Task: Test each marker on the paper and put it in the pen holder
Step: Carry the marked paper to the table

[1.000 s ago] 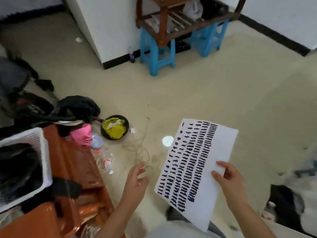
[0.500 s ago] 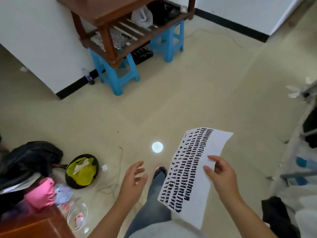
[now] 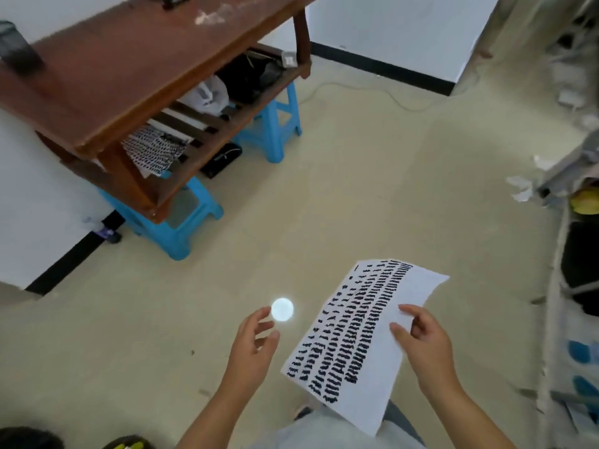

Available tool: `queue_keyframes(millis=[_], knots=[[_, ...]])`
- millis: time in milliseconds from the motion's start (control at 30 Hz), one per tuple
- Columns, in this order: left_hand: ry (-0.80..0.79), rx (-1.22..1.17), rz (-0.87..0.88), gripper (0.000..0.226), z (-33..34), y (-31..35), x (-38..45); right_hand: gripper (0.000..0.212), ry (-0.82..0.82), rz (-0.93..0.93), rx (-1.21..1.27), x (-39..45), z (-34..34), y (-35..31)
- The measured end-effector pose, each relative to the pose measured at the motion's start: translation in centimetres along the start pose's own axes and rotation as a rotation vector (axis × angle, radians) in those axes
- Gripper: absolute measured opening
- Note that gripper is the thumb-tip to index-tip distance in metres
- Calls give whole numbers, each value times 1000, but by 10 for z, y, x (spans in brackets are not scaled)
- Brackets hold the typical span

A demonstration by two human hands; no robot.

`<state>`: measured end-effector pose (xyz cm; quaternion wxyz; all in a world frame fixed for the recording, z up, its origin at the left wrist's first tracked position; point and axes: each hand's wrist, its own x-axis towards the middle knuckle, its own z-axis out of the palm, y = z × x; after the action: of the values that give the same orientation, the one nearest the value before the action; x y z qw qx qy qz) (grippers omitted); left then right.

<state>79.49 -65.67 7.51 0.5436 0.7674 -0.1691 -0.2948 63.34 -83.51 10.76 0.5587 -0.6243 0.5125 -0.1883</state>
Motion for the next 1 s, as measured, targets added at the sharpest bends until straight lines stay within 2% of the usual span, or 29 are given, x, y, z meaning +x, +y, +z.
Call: queue_keyframes(millis=[100,300,500,633,800,1000], knots=[[19,-6,-1,41,6,15,75,24,-16,-36,13,72,21,-32],[75,-24,12,35,11,73,219,26,-77,-84,56,215,62,-120],[120,-1,-53,31,5,101,335,25,-72,-56,24,332,95,-173],[79,47,-48,29,1,125,446,24,-36,-37,25,418,131,-206],[0,42,52,35,-4,184,586,25,10,-75,90,521,180,-278],[-32,10,39,32,-6,228,709,24,83,-93,74,625,206,-336]])
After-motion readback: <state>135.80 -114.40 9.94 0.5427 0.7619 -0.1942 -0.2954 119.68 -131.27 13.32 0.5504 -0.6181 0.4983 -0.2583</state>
